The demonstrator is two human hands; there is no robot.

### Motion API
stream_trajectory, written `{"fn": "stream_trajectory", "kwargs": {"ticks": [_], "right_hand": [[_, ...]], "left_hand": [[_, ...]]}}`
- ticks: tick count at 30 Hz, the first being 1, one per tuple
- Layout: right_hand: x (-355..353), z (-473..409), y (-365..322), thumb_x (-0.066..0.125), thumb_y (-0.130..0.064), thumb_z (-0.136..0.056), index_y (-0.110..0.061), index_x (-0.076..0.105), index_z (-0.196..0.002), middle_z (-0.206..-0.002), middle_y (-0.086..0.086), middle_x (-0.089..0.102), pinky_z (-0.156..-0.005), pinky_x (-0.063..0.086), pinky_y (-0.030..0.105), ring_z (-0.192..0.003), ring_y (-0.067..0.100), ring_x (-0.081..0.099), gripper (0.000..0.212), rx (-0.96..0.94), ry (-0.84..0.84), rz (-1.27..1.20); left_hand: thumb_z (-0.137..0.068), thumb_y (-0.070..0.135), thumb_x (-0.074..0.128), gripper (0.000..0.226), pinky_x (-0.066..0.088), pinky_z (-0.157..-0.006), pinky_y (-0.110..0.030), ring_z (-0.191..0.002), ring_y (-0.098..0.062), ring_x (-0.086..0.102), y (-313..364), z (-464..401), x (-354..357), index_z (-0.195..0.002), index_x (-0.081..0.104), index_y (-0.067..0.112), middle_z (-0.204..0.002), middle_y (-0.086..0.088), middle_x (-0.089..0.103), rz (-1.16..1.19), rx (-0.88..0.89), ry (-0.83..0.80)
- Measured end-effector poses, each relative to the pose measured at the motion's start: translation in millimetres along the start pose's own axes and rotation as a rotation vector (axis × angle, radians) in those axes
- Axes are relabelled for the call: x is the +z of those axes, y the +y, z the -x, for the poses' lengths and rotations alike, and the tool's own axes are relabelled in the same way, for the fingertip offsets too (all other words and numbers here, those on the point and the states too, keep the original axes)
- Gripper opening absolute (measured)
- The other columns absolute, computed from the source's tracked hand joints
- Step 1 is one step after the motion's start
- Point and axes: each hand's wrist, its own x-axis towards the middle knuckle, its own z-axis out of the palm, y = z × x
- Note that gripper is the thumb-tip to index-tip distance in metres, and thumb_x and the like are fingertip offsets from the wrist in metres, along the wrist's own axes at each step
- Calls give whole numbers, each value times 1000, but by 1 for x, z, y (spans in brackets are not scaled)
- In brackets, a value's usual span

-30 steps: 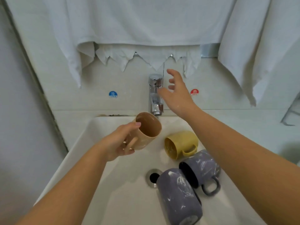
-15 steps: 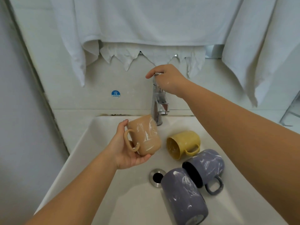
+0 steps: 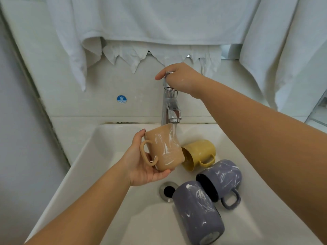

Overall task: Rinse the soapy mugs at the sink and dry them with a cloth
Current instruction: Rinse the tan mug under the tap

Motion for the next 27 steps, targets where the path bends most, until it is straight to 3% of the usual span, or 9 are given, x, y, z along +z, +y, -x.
{"fn": "stream_trajectory", "kwargs": {"ticks": [3,6,8,11,14,18,22,24,27], "right_hand": [[-4,8,6,45,-1,-88,-25,41,-144,-135,2,46,-72,43,10,-106,13,50,61,-5,-21,-79],[-3,34,26,49,-9,-90,-27,33,-145,-127,-2,50,-96,42,28,-113,17,51,60,66,169,-313],[10,58,51,52,-15,-92,-22,43,-135,-104,-8,54,-98,46,35,-99,14,55,44,162,237,-340],[43,95,87,63,-27,-90,-23,47,-129,-112,1,58,-95,51,42,-105,20,59,42,352,-42,-414],[68,113,101,68,-35,-87,-22,47,-128,-116,2,63,-83,56,29,-99,16,65,48,390,-244,-529],[88,110,111,59,-61,-83,-19,53,-129,-113,2,68,-91,54,43,-100,19,67,62,377,-177,-501],[95,107,117,36,-65,-92,-23,58,-124,-112,2,67,-94,51,46,-101,20,65,57,425,-167,-456],[95,106,119,40,-69,-89,-24,60,-122,-111,2,69,-93,52,46,-101,21,67,59,432,-192,-498],[95,107,121,57,-79,-62,-24,58,-124,-112,1,70,-91,54,47,-100,22,68,83,436,-214,-544]], "left_hand": [[-72,76,55,95,60,-66,-44,-92,-46,66,-1,0,0,-127,56,-1,-110,-29,67,7,-12,-2],[-73,77,54,93,60,-65,-44,-90,-46,67,-2,-1,0,-127,56,0,-110,-29,67,9,-25,-3],[-73,77,54,93,60,-64,-44,-89,-46,68,-2,-3,-1,-127,57,1,-109,-29,67,5,-30,-3],[-74,78,52,91,60,-64,-44,-86,-47,68,-4,-5,-2,-125,59,3,-106,-28,68,-2,-27,8],[-75,80,47,90,60,-58,-40,-80,-46,69,-5,-5,-1,-118,62,2,-104,-28,68,-32,-49,7],[-74,88,31,101,61,-56,-36,-73,-40,68,-8,-7,-3,-116,63,1,-104,-26,65,-160,-86,20],[-76,89,24,101,55,-81,-49,-90,-45,65,-11,-12,-6,-119,61,5,-107,-25,65,-301,-51,120],[-78,87,25,99,49,-87,-55,-100,-46,61,-11,-12,-5,-121,60,4,-111,-27,64,-255,-15,133],[-76,88,28,99,49,-87,-61,-107,-48,61,-8,-11,-1,-124,58,8,-119,-26,63,-184,70,129]]}}
